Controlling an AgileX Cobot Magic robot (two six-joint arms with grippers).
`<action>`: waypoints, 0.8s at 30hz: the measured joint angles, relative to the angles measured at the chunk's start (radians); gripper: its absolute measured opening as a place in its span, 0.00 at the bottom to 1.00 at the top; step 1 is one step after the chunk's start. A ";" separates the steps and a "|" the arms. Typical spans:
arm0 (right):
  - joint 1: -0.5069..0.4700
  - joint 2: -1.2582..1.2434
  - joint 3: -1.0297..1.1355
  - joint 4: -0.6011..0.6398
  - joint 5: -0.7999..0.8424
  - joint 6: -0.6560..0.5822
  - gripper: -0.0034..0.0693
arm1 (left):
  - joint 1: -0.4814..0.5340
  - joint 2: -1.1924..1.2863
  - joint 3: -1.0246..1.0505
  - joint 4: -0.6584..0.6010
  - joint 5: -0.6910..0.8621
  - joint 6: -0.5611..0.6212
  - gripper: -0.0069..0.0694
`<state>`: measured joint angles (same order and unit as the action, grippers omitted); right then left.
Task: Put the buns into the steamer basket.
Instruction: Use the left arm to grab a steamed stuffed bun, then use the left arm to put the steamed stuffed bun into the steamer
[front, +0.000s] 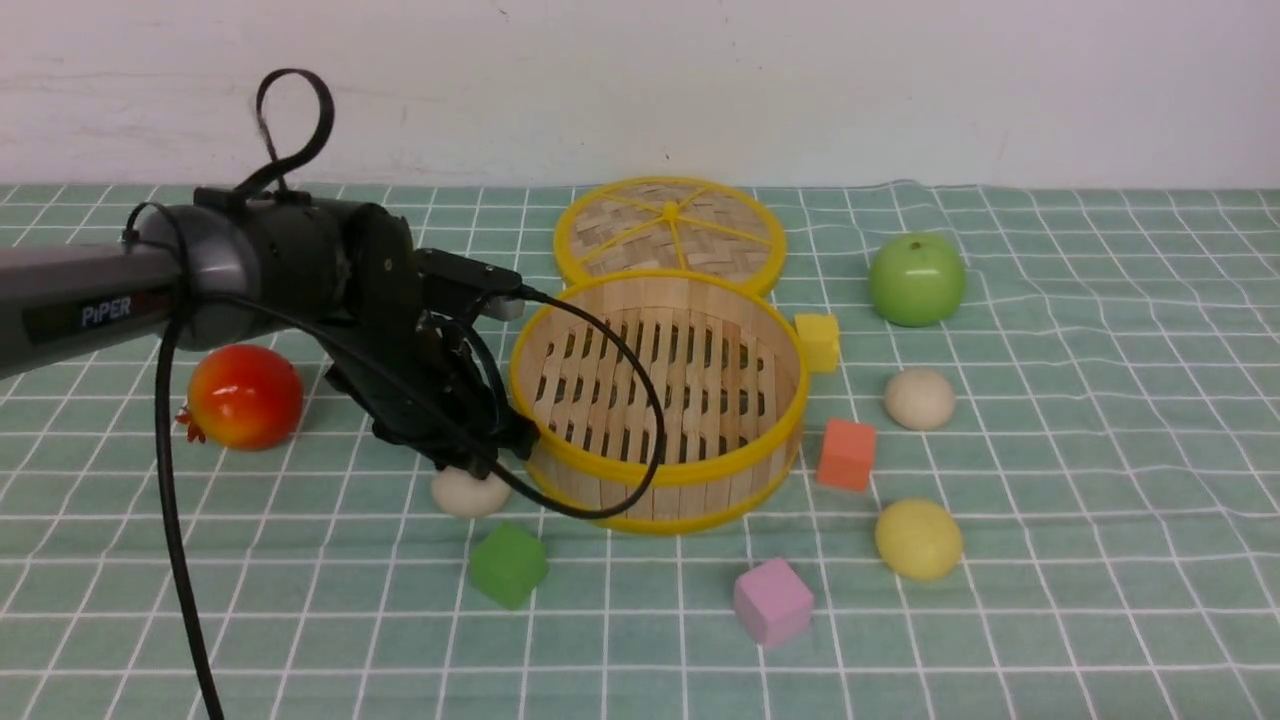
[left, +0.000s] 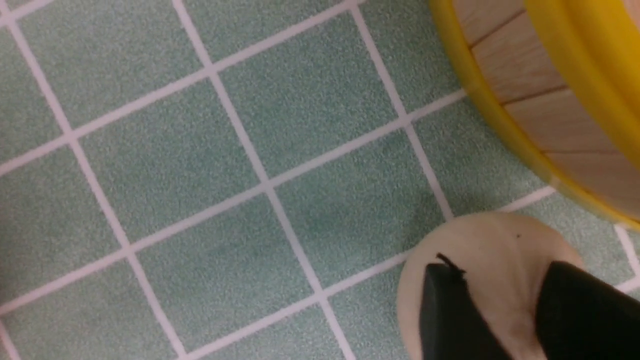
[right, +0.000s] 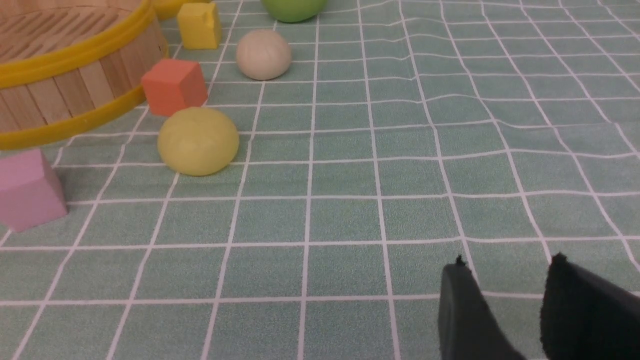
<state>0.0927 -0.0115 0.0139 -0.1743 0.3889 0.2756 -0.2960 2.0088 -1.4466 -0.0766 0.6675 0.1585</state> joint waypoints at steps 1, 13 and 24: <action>0.000 0.000 0.000 0.000 0.000 0.000 0.38 | 0.000 0.000 0.000 0.000 0.007 -0.010 0.30; 0.000 0.000 0.000 0.000 0.000 0.000 0.38 | -0.067 -0.154 -0.139 -0.004 0.173 -0.041 0.08; 0.000 0.000 0.000 -0.001 0.000 0.000 0.38 | -0.128 0.035 -0.296 -0.006 0.033 -0.110 0.10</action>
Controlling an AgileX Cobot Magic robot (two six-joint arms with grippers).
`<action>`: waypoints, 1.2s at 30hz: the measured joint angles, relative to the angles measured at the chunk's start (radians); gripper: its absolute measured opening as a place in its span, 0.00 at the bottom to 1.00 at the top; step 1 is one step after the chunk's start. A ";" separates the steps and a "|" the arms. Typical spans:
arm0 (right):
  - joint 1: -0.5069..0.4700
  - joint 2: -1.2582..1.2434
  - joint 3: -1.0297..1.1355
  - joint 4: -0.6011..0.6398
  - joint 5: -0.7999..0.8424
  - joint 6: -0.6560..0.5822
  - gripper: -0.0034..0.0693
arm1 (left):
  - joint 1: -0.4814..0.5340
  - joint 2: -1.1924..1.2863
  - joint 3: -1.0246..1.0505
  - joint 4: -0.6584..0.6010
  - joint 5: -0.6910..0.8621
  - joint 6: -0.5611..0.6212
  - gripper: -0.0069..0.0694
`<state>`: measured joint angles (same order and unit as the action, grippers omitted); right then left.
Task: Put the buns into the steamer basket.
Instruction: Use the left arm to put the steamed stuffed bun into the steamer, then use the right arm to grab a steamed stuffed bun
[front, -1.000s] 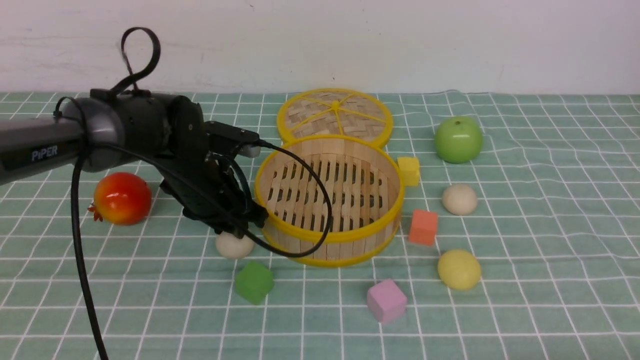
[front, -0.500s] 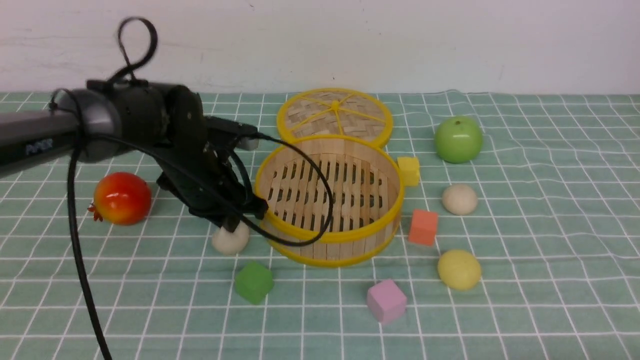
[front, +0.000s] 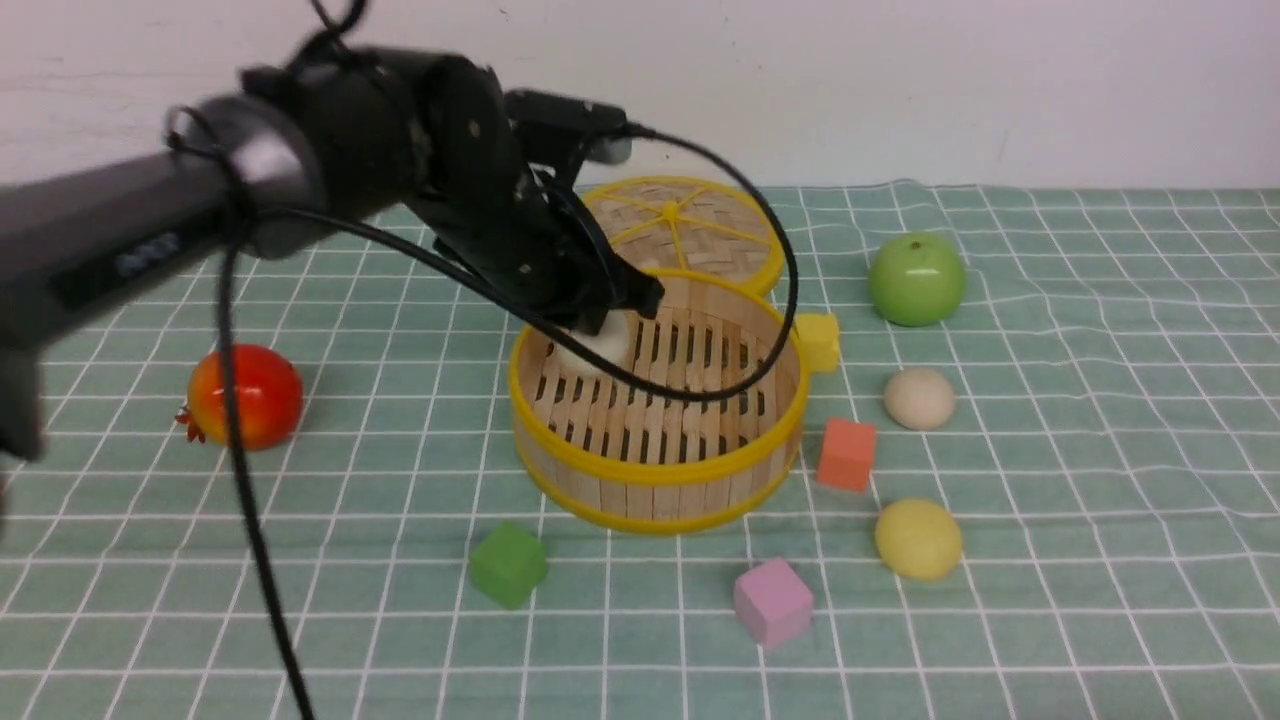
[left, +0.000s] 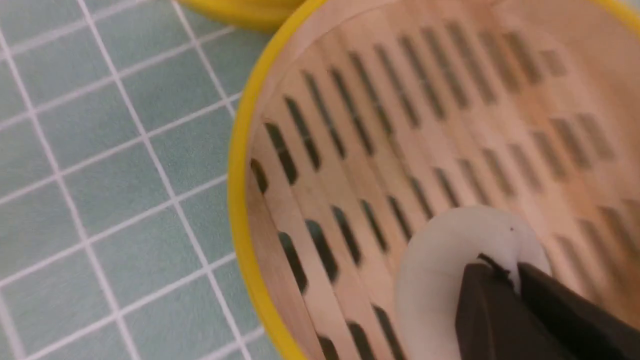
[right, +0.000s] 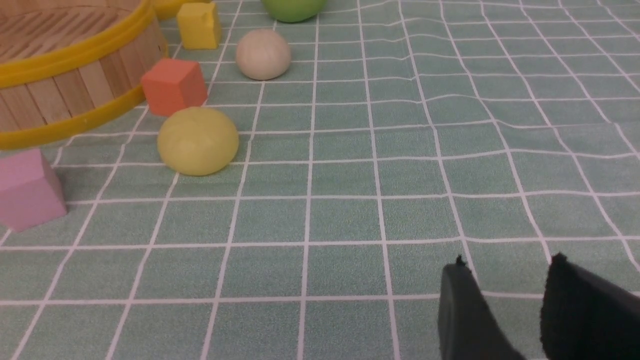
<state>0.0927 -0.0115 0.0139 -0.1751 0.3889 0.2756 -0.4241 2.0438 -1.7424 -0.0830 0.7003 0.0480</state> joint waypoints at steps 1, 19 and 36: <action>0.000 0.000 0.000 0.000 0.000 0.000 0.38 | 0.000 0.029 -0.012 0.010 -0.001 -0.002 0.13; 0.000 0.000 0.000 0.001 0.000 0.000 0.38 | 0.000 -0.130 -0.092 -0.021 0.277 -0.134 0.61; 0.000 0.000 0.000 -0.001 0.000 0.000 0.38 | 0.000 -1.057 0.719 -0.157 0.076 -0.016 0.07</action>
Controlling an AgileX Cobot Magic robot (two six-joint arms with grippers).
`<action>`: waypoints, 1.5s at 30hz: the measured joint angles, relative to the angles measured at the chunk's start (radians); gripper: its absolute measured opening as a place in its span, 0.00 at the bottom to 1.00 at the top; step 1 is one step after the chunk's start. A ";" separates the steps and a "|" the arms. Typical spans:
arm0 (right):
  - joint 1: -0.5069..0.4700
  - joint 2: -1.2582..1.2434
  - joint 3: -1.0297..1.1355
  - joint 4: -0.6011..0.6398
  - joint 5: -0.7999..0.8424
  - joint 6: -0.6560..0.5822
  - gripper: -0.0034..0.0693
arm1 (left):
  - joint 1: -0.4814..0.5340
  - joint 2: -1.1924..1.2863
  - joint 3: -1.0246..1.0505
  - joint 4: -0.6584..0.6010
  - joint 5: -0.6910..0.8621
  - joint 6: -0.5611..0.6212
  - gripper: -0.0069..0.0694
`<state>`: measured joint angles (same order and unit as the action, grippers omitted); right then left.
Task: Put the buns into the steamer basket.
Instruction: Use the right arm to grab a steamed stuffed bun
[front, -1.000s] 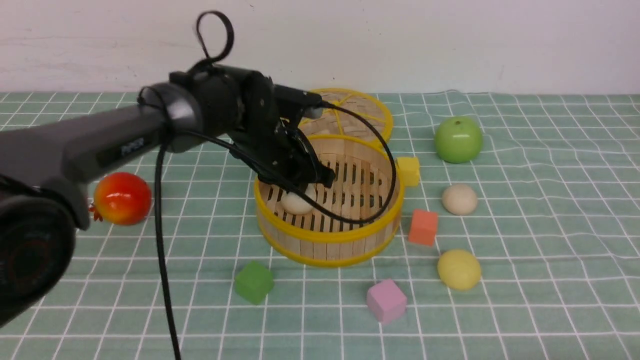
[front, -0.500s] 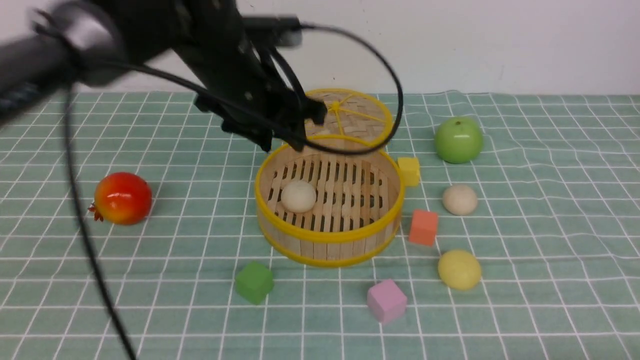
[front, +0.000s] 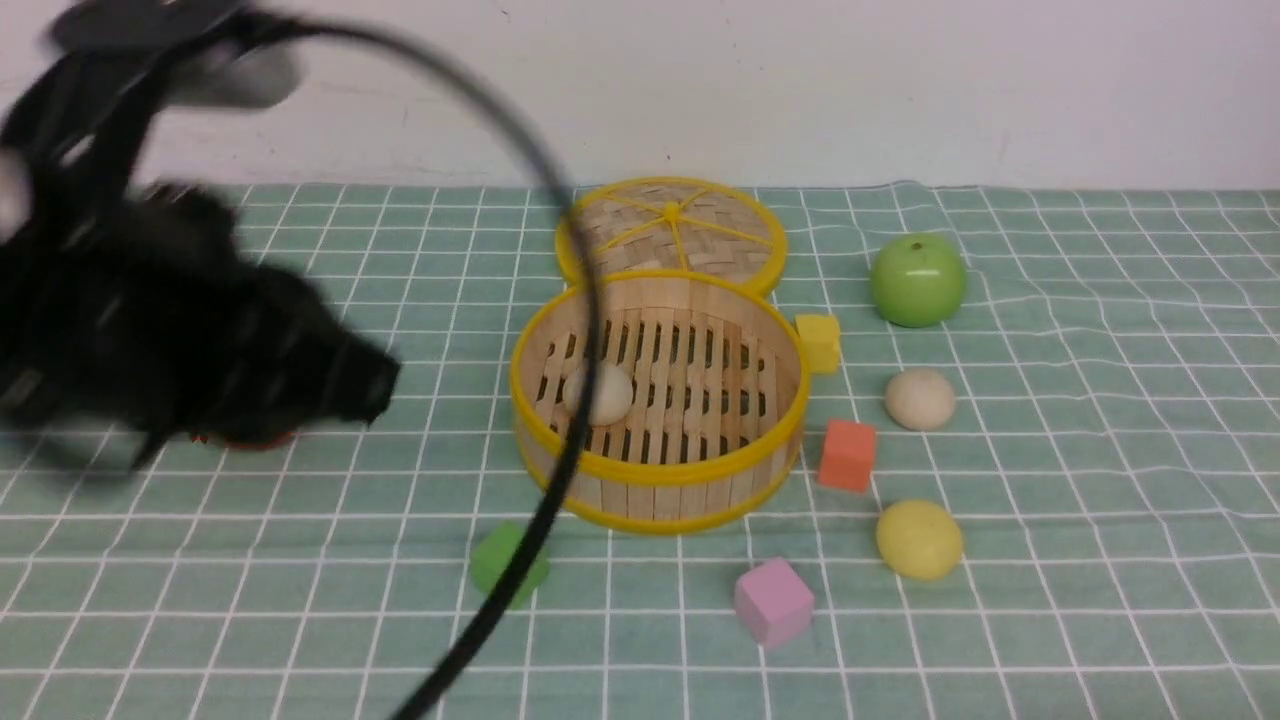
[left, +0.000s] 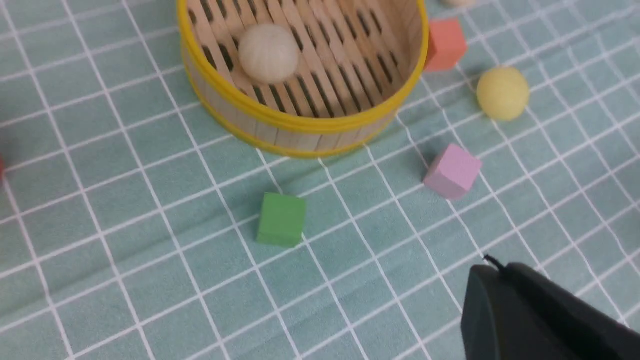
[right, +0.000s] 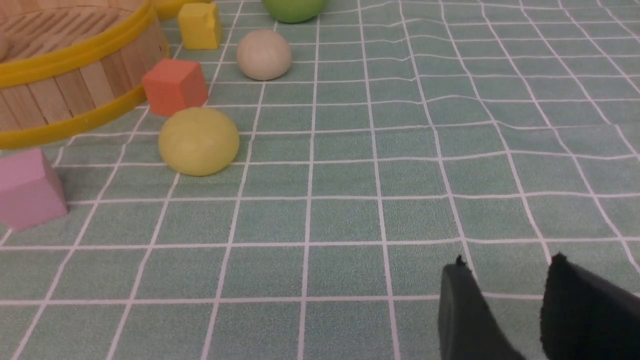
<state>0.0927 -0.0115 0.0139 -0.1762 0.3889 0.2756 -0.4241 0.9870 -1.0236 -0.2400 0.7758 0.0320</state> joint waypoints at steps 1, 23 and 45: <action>0.000 0.000 0.000 0.000 0.000 0.000 0.38 | 0.000 -0.096 0.128 -0.002 -0.086 0.001 0.07; 0.000 0.000 0.011 0.329 -0.288 0.315 0.38 | 0.000 -0.707 0.760 -0.108 -0.610 0.026 0.07; 0.318 1.139 -0.939 0.112 0.614 -0.083 0.24 | 0.000 -0.707 0.760 -0.107 -0.589 0.029 0.07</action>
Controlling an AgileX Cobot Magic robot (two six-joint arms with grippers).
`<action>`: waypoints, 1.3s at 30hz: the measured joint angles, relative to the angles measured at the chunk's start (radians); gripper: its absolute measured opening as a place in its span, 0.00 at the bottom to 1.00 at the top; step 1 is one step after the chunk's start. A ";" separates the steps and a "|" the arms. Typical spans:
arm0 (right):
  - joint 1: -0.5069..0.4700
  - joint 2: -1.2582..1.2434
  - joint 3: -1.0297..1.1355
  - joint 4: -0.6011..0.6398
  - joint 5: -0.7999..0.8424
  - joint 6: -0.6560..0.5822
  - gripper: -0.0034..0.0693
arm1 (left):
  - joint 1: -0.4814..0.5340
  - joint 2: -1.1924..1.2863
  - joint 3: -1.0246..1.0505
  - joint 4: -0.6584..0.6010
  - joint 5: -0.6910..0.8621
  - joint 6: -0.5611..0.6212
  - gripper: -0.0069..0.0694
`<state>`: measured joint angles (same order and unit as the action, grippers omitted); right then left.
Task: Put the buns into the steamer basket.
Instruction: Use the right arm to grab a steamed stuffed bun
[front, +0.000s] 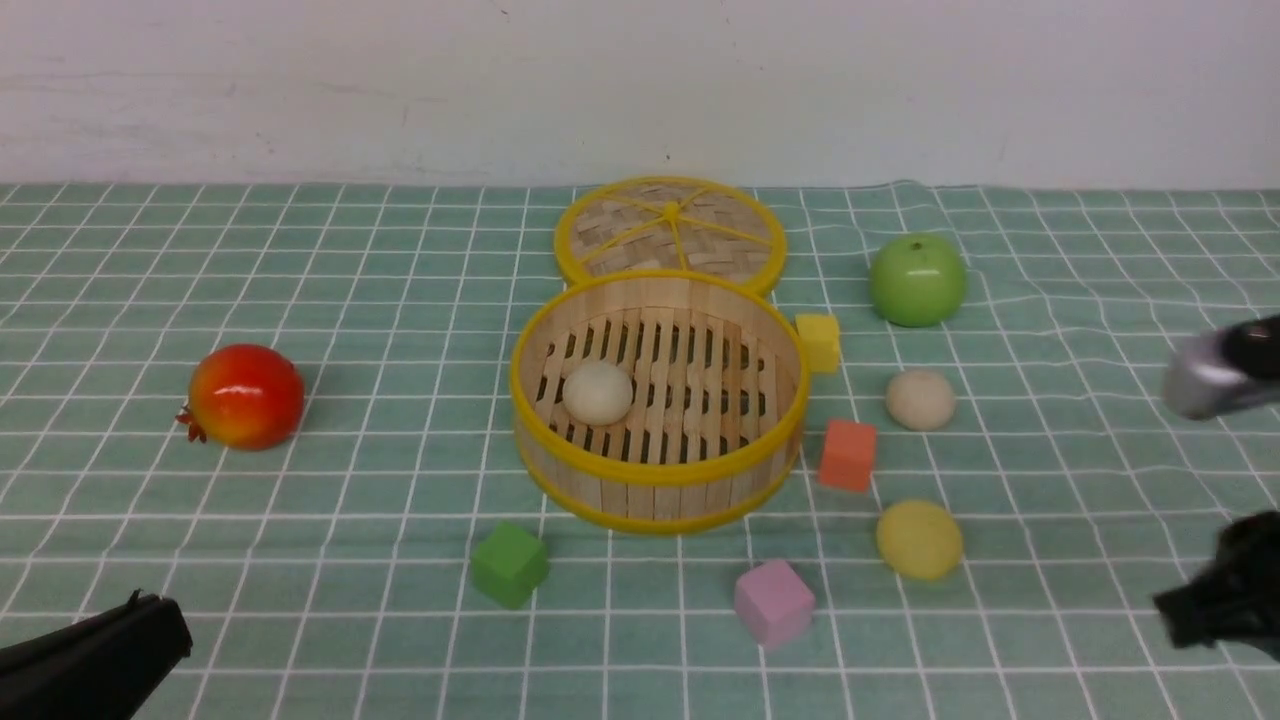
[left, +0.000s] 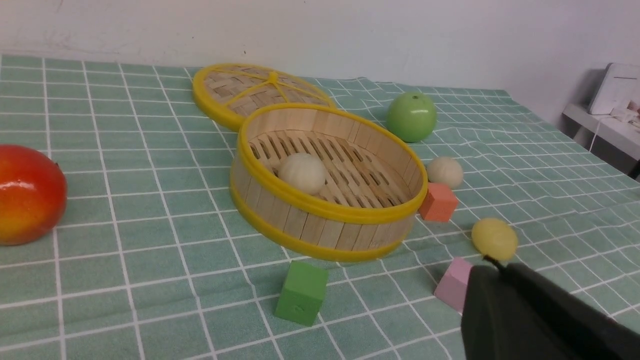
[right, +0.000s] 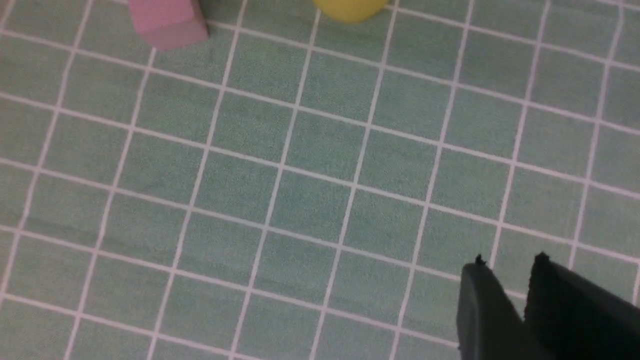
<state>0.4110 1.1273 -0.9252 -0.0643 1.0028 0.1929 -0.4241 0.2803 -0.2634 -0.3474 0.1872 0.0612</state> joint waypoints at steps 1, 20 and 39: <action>0.000 0.077 -0.025 0.007 -0.017 -0.018 0.24 | 0.000 0.000 0.000 0.000 0.000 0.000 0.07; -0.046 0.639 -0.295 0.127 -0.239 -0.094 0.44 | 0.000 0.000 0.000 0.000 0.000 0.000 0.09; -0.070 0.739 -0.297 0.117 -0.356 -0.094 0.33 | 0.000 0.000 0.000 0.000 0.001 0.000 0.10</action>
<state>0.3412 1.8661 -1.2227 0.0528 0.6463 0.0988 -0.4241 0.2803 -0.2634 -0.3474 0.1880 0.0612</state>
